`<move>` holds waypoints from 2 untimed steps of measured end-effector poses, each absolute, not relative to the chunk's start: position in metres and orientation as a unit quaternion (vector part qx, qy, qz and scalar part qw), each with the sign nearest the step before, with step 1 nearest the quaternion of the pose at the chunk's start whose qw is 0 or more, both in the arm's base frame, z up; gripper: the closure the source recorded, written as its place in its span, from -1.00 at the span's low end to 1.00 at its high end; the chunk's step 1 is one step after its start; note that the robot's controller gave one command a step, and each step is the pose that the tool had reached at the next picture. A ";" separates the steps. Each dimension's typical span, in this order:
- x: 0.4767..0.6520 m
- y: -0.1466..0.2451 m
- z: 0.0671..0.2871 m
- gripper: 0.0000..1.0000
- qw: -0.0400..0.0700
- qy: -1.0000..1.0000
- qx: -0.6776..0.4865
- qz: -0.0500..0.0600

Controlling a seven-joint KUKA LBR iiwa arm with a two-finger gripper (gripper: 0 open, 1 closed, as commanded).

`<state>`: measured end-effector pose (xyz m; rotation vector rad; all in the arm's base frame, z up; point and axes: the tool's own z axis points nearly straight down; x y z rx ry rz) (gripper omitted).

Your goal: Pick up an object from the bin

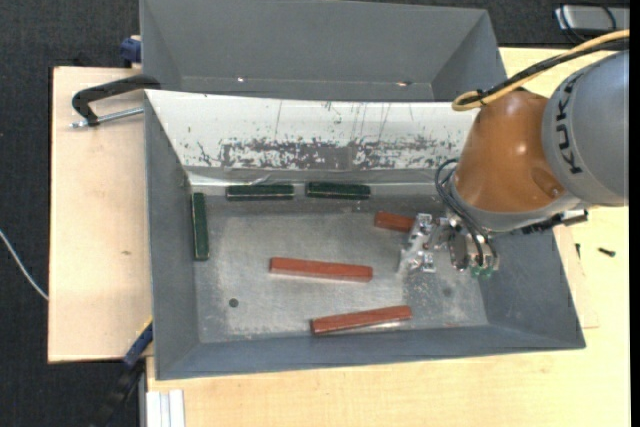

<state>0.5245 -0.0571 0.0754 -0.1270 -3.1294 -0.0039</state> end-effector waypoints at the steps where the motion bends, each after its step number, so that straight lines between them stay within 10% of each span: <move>1: 0.521 -0.056 0.125 1.00 0.001 -0.999 -0.033 -0.001; 2: 0.523 -0.056 0.221 -1.00 -0.005 -1.000 -0.030 0.000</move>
Offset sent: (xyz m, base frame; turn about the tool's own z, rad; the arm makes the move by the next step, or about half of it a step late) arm -0.0081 0.0009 0.0429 -0.0653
